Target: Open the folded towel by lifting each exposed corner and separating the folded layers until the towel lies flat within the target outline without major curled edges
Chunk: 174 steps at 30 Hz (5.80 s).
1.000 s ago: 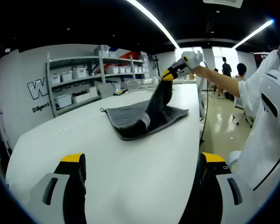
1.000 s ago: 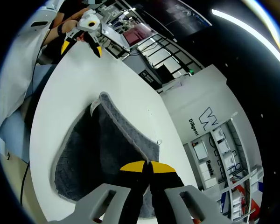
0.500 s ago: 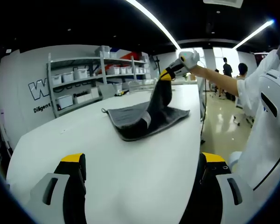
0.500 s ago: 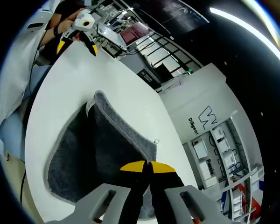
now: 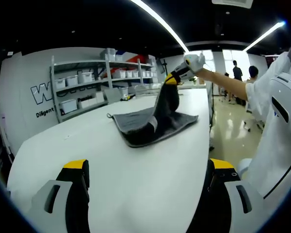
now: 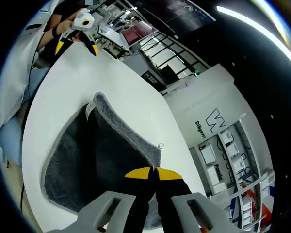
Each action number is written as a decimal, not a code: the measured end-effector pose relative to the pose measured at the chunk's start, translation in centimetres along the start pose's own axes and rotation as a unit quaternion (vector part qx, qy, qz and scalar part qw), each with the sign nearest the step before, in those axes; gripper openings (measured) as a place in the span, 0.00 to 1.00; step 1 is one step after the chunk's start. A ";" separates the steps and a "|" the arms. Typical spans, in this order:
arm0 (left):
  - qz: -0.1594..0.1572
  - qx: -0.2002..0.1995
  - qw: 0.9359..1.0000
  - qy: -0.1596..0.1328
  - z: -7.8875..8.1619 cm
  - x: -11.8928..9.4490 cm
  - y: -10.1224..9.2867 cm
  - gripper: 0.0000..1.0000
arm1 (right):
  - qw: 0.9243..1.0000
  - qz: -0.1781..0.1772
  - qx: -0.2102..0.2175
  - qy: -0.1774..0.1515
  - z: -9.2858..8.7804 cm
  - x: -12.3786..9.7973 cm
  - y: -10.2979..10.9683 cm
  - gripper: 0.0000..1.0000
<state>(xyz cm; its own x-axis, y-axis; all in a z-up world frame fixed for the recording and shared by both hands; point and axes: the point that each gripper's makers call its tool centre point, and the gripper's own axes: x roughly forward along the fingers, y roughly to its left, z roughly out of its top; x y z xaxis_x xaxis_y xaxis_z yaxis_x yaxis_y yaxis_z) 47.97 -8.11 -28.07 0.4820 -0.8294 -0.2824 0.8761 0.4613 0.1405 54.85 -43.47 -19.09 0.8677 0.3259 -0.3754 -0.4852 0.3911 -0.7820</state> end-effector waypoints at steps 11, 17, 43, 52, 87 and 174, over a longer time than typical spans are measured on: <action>0.007 0.000 1.000 -0.002 0.1 -0.2 0.1 0.99 | 1.000 -0.007 0.006 0.001 -0.3 0.3 -0.8 0.00; 0.011 -0.002 1.000 0.000 -0.1 -0.4 0.2 0.99 | 1.000 -0.010 0.009 0.004 -0.6 0.5 -1.2 0.00; 0.019 -0.008 1.000 0.003 -0.6 -0.7 0.7 0.99 | 0.998 -0.033 0.044 0.015 -2.6 1.5 -3.0 0.00; 0.020 -0.007 1.000 0.004 -0.6 -0.8 0.7 0.99 | 0.997 -0.041 0.057 0.019 -3.6 1.9 -3.8 0.00; 0.029 -0.013 0.999 0.007 -0.8 -1.0 1.5 0.99 | 0.990 -0.088 0.099 0.040 -7.1 3.1 -6.8 0.00; 0.032 -0.017 0.999 0.036 -1.7 1.5 2.6 0.99 | 0.964 -0.100 0.218 0.111 -20.8 10.1 -6.0 0.00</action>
<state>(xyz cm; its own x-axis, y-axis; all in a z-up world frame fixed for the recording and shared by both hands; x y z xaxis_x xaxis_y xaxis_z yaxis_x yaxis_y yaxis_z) 50.90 -7.63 -29.71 0.5330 -0.7744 -0.3409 0.8424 0.5234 0.1281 68.79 -60.41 -28.56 0.9269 0.0327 -0.3740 -0.2630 0.7675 -0.5847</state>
